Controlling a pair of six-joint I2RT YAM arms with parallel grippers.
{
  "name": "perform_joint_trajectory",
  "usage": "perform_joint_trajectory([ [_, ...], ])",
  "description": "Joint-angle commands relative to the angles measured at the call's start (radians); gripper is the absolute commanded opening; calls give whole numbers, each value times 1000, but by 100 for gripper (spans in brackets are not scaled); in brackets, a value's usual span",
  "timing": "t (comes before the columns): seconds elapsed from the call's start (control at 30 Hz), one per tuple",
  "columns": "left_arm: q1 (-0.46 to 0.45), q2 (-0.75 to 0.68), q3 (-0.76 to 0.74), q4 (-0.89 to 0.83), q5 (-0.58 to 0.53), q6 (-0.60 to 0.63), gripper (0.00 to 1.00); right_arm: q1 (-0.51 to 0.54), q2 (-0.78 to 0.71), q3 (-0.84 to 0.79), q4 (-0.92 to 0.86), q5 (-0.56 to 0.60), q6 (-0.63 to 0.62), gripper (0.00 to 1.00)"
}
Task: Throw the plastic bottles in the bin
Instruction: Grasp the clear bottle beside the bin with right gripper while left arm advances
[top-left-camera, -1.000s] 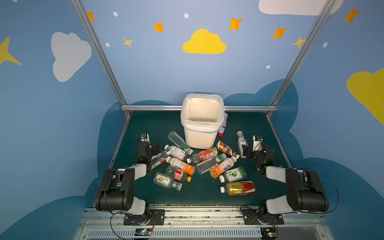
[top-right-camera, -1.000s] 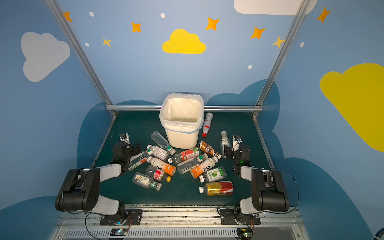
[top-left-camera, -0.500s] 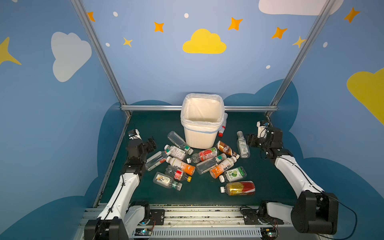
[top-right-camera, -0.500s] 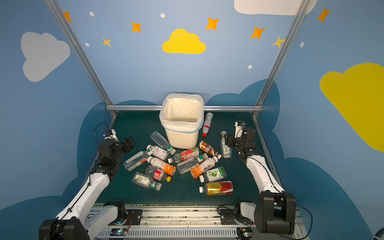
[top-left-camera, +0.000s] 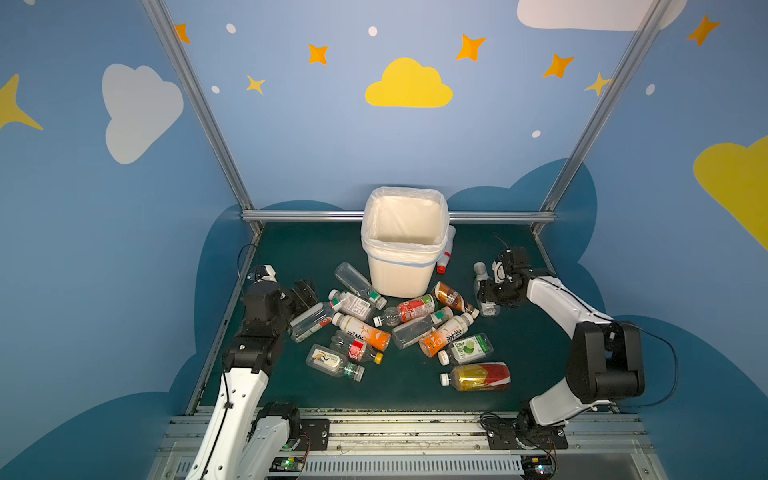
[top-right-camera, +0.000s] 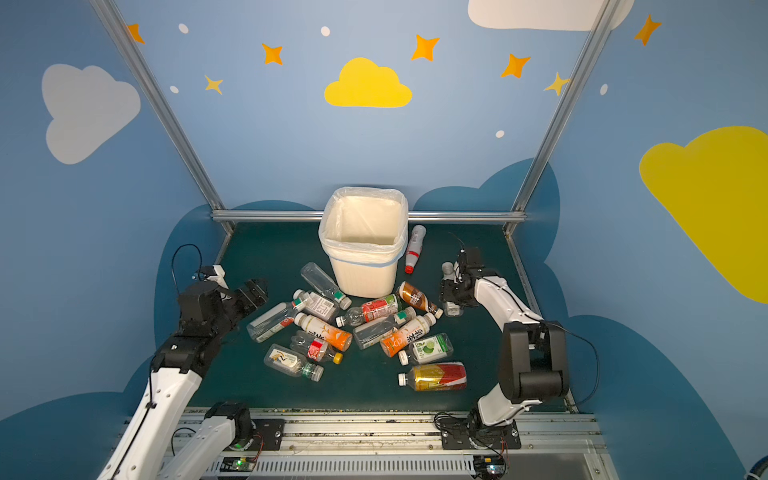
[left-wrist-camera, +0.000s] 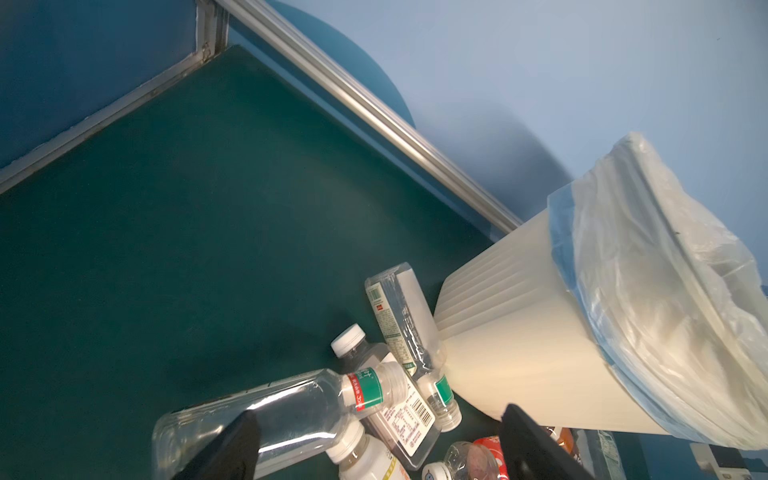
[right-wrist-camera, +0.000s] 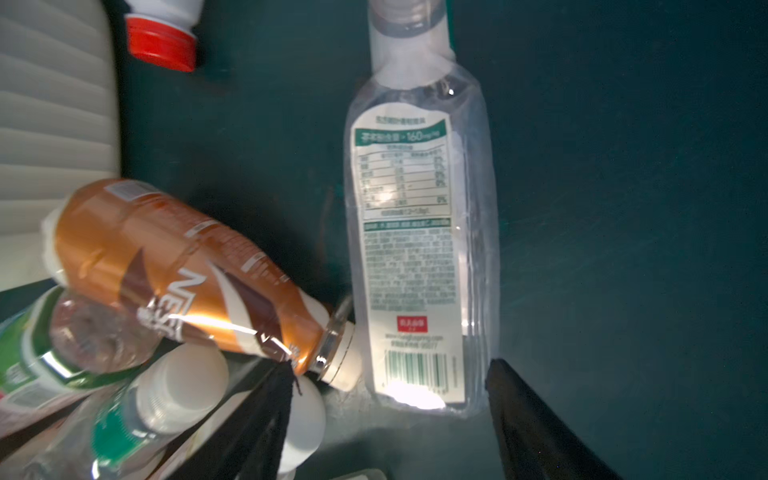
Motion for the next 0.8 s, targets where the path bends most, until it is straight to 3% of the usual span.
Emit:
perform_joint_trajectory([
  [0.0, -27, 55, 56, -148, -60, 24, 89, 11, 25, 28, -47, 63, 31, 79],
  [0.4, -113, 141, 138, -230, -224, 40, 91, 23, 138, 77, -16, 99, 44, 79],
  [0.53, -134, 194, 174, -254, -208, 63, 80, 23, 161, 93, 7, 124, 45, 78],
  [0.63, -147, 228, 184, -252, -193, 69, 80, 21, 195, 125, 8, 134, 44, 72],
  [0.77, -148, 241, 178, -249, -193, 60, 81, 15, 228, 150, 19, 105, 38, 56],
])
